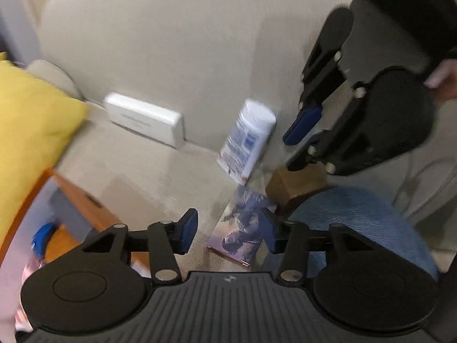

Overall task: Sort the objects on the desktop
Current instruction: 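Grasp the photo card box with the left tool while the right tool grasps the brown cardboard box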

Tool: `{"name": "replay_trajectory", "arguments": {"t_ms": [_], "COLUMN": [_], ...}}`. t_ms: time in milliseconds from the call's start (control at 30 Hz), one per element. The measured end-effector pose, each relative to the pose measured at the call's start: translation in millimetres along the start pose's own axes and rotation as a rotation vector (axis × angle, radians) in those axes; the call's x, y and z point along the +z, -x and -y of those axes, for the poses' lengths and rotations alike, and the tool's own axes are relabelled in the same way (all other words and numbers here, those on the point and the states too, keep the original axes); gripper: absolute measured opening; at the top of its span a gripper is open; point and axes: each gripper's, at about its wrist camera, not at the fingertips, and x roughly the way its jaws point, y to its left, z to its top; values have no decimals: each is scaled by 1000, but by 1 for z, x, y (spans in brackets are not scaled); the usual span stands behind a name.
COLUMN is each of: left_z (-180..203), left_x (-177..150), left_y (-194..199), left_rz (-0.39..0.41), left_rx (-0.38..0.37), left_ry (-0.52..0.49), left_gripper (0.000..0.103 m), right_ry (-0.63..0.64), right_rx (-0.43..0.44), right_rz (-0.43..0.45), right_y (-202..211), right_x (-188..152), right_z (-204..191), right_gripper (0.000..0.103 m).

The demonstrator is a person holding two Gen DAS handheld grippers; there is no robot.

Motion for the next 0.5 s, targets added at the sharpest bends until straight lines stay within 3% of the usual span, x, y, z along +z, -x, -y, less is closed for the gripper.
{"name": "replay_trajectory", "arguments": {"t_ms": [200,500], "left_z": [-11,-13], "left_x": [26,32], "left_y": [-63,-114], "left_rz": [-202,-357], "left_rx": [-47,-112], "left_ry": [-20,-57], "left_gripper": [62,71], "right_ry": [18,-38], "right_rx": [48,88], "right_rz": [4,7], "right_y": [-22,-21], "right_x": [-10,0], "right_z": [10,24], "right_gripper": [26,27]}}
